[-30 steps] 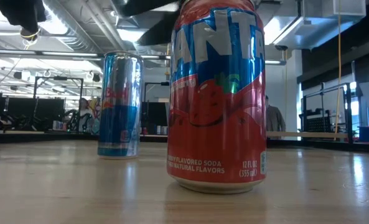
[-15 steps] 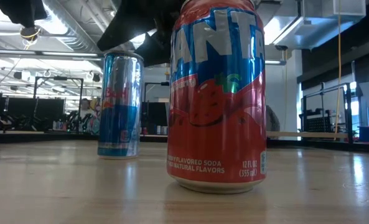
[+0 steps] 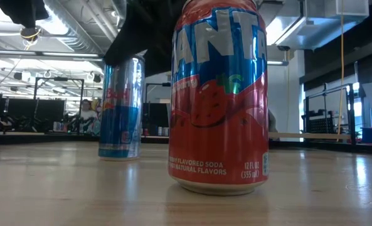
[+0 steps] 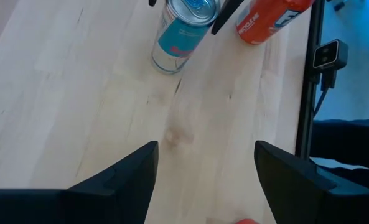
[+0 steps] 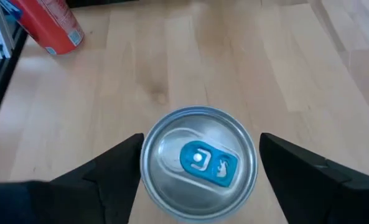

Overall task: Place canned beverage on shelf
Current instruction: Put the top white-blue soda can on the shelf

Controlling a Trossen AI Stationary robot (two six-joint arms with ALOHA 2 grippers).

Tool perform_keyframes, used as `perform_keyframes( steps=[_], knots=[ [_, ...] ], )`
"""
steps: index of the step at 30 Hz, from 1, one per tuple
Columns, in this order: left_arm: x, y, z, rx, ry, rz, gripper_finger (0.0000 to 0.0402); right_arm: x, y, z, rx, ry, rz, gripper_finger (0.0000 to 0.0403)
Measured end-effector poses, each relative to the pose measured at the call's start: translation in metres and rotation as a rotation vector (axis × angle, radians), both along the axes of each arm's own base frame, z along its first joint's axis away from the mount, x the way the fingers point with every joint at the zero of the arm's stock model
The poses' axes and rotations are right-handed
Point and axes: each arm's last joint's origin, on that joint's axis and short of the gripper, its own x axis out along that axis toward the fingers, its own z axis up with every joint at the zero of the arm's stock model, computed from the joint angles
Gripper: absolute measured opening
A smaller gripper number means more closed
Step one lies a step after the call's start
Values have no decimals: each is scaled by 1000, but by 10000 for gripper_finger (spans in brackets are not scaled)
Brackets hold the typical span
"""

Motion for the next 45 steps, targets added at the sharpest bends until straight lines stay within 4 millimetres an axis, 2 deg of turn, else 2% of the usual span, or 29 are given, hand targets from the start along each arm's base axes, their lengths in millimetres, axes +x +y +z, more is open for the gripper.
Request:
perform_keyframes(
  steps=[2,6,11,13,19,26,34,38,45],
  knots=[
    [0,0,0,-4,-6,0,253,1,0,-2,-8,-1,11,279],
    [1,0,0,-5,-6,1,253,3,1,-3,-24,-17,34,209],
    [1,0,0,-6,-6,2,253,0,0,3,-50,-17,56,204],
    [1,0,0,-9,-7,5,253,-5,-1,14,-54,-25,61,204],
    [5,-3,4,-44,-64,7,253,-34,-13,68,-69,-41,64,204],
    [12,-6,10,-63,-161,26,253,-83,-46,122,-121,16,36,204],
    [19,1,12,-66,-200,136,253,-148,-88,168,-221,54,54,204],
    [23,5,12,-61,-225,196,253,-190,-113,173,-220,29,50,204],
    [30,12,17,-12,-319,301,253,-270,-150,166,-172,-41,-50,204]
  ],
)
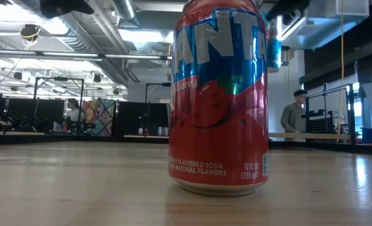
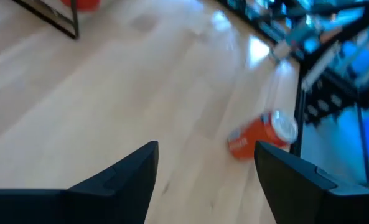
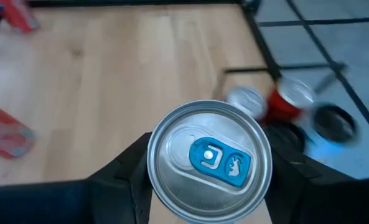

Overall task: Place canned beverage on shelf
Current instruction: Put the top white-blue soda can on the shelf

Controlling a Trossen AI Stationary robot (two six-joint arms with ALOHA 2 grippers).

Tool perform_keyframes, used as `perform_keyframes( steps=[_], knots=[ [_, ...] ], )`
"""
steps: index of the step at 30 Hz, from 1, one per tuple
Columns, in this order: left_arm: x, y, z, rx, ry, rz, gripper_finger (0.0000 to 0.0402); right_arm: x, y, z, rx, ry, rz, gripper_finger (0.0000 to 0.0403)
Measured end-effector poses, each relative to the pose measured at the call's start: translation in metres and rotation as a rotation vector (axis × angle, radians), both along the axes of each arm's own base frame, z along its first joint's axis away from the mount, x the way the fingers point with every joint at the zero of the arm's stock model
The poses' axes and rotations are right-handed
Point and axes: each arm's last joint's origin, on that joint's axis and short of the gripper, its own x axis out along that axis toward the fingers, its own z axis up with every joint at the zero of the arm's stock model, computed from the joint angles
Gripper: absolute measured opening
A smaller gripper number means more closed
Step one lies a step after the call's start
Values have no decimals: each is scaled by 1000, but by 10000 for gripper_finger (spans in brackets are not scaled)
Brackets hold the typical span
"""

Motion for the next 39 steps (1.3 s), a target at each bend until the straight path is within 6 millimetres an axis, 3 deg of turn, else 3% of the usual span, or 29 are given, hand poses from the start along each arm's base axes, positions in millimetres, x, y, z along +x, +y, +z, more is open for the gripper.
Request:
perform_keyframes(
  steps=[3,7,18,24,39],
  knots=[
    [3,4,2,1,-36,42,253,-22,-14,-6,-8,-13,-62,204],
    [8,12,5,-13,-68,92,253,-33,-34,-21,-34,23,-103,204],
    [16,37,7,-14,-91,222,253,-31,-111,-64,31,10,-87,204],
    [19,52,7,0,-90,294,253,-23,-142,-89,73,56,-109,204],
    [21,78,8,4,-102,404,253,-5,-169,-116,82,58,-93,204]
  ],
)
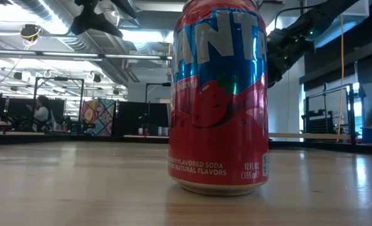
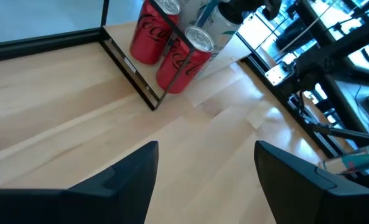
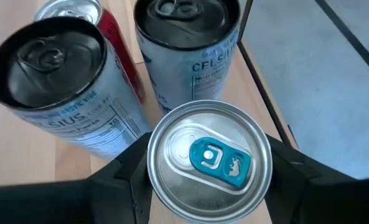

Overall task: Place canned beverage on shelf
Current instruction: Put the top white-blue soda can on the shelf

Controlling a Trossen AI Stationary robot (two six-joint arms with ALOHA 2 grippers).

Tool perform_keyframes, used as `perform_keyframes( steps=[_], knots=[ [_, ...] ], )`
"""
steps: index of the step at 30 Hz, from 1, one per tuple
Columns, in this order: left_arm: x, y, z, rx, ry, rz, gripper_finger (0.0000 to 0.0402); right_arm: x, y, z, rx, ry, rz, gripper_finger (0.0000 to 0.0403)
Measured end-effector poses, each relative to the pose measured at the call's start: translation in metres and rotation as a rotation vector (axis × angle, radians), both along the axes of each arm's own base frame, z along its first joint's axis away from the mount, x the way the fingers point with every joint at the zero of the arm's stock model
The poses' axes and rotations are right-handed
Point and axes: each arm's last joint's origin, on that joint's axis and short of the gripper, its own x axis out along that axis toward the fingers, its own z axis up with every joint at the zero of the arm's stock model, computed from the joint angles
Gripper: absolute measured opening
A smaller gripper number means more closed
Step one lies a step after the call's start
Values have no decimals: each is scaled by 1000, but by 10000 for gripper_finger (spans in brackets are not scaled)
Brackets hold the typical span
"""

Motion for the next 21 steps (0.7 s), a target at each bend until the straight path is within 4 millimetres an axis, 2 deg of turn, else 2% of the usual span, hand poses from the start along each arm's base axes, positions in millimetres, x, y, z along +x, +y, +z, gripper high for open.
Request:
perform_keyframes(
  steps=[11,21],
  knots=[
    [0,2,0,-11,-6,-6,253,3,-3,-8,28,12,13,205],
    [1,1,1,-24,-11,-23,253,4,-5,-10,37,26,-13,252]
  ],
)
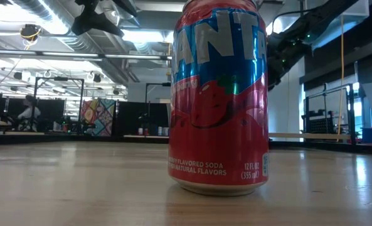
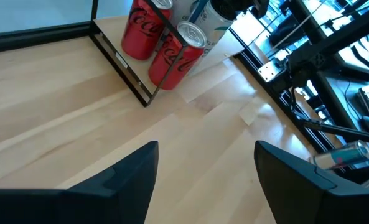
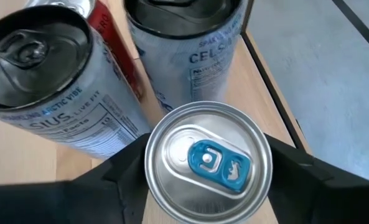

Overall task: Place canned beverage on shelf
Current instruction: Put the top white-blue soda can on the shelf, then put the white-blue soda can on the shelf aligned with other white-blue soda can

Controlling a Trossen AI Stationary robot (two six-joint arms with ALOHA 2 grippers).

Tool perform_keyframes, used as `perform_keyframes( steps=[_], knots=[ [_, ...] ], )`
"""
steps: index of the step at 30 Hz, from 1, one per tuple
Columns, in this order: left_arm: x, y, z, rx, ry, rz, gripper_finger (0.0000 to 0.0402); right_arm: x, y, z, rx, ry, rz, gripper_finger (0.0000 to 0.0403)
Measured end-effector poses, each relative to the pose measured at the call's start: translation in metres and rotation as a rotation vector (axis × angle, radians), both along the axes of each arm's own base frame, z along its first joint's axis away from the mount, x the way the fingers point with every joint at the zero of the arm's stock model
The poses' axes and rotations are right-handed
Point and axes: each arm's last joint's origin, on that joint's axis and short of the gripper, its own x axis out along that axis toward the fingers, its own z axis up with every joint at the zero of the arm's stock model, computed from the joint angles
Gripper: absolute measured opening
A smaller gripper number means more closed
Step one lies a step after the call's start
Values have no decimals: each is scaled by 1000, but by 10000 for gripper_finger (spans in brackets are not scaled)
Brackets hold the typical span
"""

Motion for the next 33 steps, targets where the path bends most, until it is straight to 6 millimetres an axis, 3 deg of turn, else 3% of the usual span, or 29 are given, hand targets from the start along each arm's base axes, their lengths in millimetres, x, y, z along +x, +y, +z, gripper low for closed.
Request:
perform_keyframes(
  steps=[8,11,16,23,33],
  knots=[
    [0,-2,0,-31,2,-47,253,0,-1,10,10,15,-15,308],
    [0,-1,0,-22,2,-39,253,0,-1,29,11,18,-15,319],
    [0,1,0,28,23,-54,253,-6,9,77,-1,1,-17,322],
    [1,1,-1,69,40,-60,253,-4,57,130,11,-86,58,309],
    [6,-7,3,26,-25,-122,253,20,153,138,198,-14,301,292]
  ],
)
